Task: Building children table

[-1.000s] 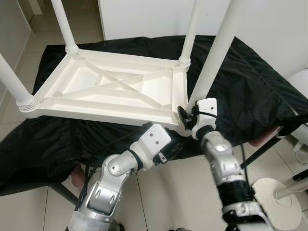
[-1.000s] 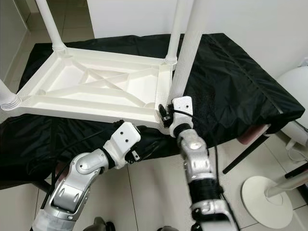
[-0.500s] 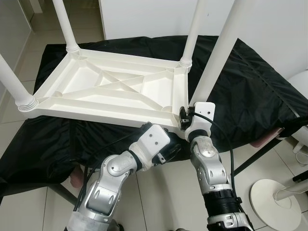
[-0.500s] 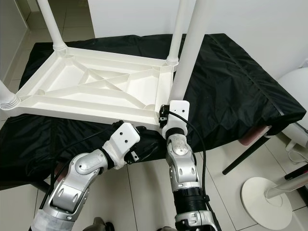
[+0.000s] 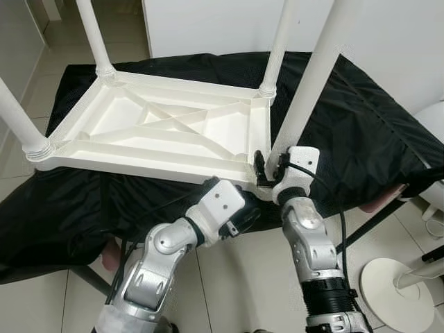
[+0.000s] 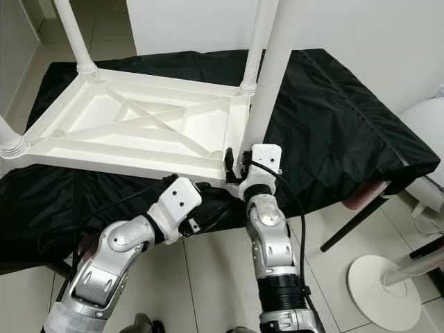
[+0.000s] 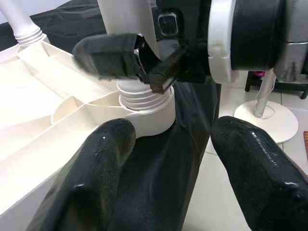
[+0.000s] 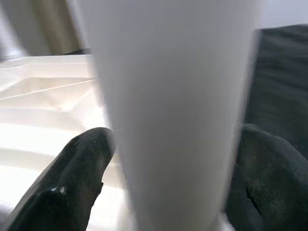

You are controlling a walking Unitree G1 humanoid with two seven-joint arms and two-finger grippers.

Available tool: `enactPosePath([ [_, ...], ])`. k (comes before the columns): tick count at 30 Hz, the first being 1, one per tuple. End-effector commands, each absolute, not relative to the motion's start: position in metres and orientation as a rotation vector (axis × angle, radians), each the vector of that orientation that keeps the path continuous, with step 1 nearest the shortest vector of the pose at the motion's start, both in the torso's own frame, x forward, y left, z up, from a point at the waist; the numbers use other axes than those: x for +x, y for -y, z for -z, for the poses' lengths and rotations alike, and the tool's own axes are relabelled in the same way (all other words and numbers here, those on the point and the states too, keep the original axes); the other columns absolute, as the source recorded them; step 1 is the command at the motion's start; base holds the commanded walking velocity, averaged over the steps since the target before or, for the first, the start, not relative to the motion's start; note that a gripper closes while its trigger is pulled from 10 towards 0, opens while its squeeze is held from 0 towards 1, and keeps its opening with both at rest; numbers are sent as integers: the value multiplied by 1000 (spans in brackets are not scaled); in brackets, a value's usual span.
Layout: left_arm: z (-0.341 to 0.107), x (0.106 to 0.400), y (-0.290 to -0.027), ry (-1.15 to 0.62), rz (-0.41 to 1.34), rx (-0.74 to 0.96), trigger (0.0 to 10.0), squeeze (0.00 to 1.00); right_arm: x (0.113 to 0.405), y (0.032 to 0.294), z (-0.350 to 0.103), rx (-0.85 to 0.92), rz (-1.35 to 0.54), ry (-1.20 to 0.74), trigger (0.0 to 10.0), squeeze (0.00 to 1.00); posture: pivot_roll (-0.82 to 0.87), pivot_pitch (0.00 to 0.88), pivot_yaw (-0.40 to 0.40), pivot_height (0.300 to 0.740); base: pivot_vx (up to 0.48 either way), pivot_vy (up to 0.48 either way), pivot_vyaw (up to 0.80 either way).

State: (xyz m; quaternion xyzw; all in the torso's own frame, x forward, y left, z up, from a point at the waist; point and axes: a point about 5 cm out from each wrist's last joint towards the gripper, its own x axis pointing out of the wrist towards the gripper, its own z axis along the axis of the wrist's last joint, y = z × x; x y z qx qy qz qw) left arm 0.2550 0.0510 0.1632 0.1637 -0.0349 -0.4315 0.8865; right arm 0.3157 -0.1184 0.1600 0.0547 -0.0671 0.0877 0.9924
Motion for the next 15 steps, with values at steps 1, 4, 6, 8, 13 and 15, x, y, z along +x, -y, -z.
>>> enactPosePath([
  [1, -161, 256, -52, 69, 842, 343, 10000, 0, 317, 119, -157, 121, -234, 113, 10000, 0, -73, 52, -17, 740, 0, 0, 0],
  [4, -161, 257, -53, 70, 837, 344, 10000, 0, 319, 124, -158, 6, -392, 126, 10000, 0, -67, 53, -20, 740, 0, 0, 0],
  [6, -162, 257, -54, 72, 831, 344, 10000, 0, 319, 130, -160, -52, -511, 137, 10000, 0, -66, 53, -21, 740, 0, 0, 0],
  [8, -162, 257, -54, 72, 831, 344, 10000, 0, 319, 131, -161, -56, -521, 138, 10000, 0, -66, 53, -21, 740, 0, 0, 0],
  [13, -163, 257, -54, 72, 829, 345, 10000, 0, 321, 137, -162, -92, -581, 133, 10000, 0, -65, 54, -21, 740, 0, 0, 0],
  [15, -163, 257, -55, 72, 828, 345, 10000, 0, 324, 139, -161, -121, -629, 117, 10000, 0, -62, 58, -16, 740, 0, 0, 0],
])
